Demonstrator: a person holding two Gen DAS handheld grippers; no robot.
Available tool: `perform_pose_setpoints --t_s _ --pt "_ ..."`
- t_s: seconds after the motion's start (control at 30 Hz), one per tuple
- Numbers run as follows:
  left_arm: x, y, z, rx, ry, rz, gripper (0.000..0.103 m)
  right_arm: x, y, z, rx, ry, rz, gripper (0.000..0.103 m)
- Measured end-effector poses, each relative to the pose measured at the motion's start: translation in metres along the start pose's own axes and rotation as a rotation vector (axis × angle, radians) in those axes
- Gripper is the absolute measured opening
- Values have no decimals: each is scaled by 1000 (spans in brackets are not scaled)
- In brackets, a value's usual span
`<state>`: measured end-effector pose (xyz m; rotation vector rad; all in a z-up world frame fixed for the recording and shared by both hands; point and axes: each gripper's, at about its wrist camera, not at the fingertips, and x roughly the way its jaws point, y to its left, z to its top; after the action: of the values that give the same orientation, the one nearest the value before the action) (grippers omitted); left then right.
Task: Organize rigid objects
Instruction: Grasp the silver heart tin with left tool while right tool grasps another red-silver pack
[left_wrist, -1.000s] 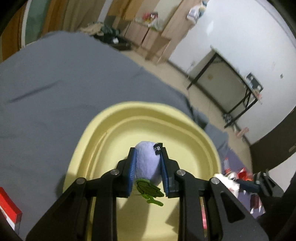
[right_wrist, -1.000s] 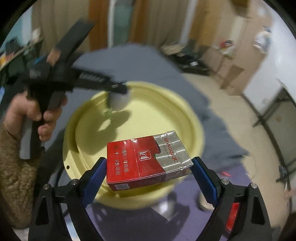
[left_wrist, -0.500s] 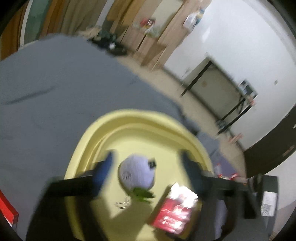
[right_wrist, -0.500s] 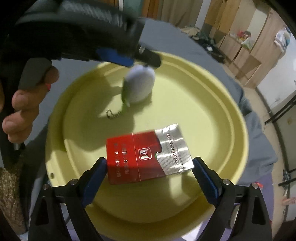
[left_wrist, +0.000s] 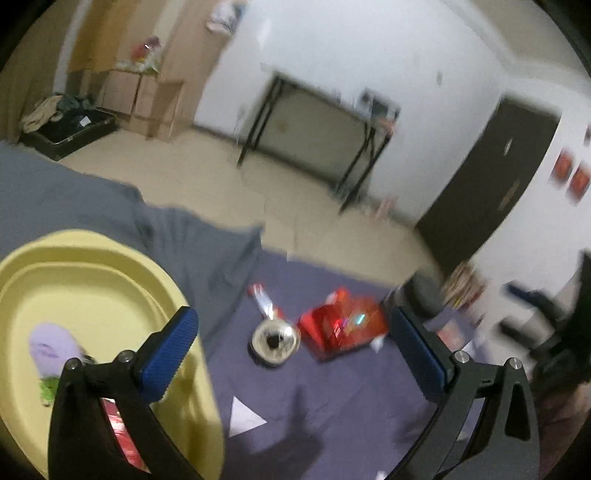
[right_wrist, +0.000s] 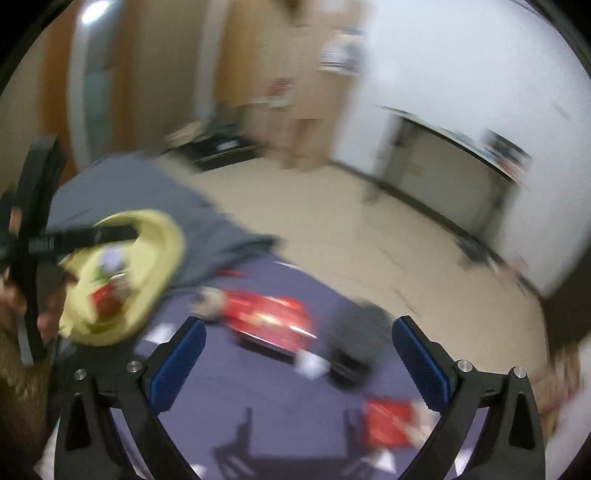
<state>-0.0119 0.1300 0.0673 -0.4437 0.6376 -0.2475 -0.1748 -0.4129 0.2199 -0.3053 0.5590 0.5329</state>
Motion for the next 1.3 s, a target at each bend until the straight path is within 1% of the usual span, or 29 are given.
perform_pose_setpoints --t_s 0.07,0.13,0.17,0.23,0.27,0.33,0.37,0.43,0.47,0.57,0.63,0.67,0.77,0.87,0.97,1.03,1.13,1.2,1.27,1.3 --pt "35 -16 -10 56 82 59 103 -2 -34 -33 107 -2 -63 103" --pt "59 -24 -21 109 134 113 103 8 -55 -62 193 -9 -75 103" --pt "69 -26 -26 129 160 140 103 19 -66 -79 254 -1 -83 103" --pt "79 -28 -32 159 186 167 103 42 -68 -92 300 56 -65 103" --pt "82 -28 -34 176 187 170 103 55 -73 -98 306 88 -50 103" --pt "87 -29 -41 196 186 179 103 66 -79 -99 296 106 -63 103" --pt "91 -26 -44 196 193 186 103 71 -81 -99 288 108 -87 103" --pt "92 -21 -48 190 199 179 103 79 -91 -102 295 103 -88 103" --pt "94 -19 -49 186 196 179 103 82 -93 -102 307 103 -71 103" --pt "99 -17 -55 199 208 204 103 77 -95 -104 321 99 -25 103" --pt "102 -19 -57 212 212 209 103 70 -97 -104 297 102 -22 103" --pt "103 -20 -58 216 215 204 103 54 -105 -110 282 97 -22 103" --pt "106 -19 -59 216 222 204 103 56 -105 -118 267 94 -7 103" --pt "110 -20 -60 218 217 217 103 51 -102 -121 231 109 -27 103" --pt "115 -22 -61 217 213 240 102 52 -103 -122 228 119 -37 103" --pt "118 -24 -61 214 203 241 99 53 -102 -121 224 123 -45 103" --pt "122 -23 -62 210 201 235 87 58 -96 -121 177 141 -79 103" --pt "123 -22 -61 224 188 246 73 61 -92 -121 157 151 -94 103" --pt "121 -17 -58 205 182 249 66 64 -89 -121 143 158 -101 103" --pt "119 -14 -57 195 177 251 65 64 -89 -121 142 157 -101 103"
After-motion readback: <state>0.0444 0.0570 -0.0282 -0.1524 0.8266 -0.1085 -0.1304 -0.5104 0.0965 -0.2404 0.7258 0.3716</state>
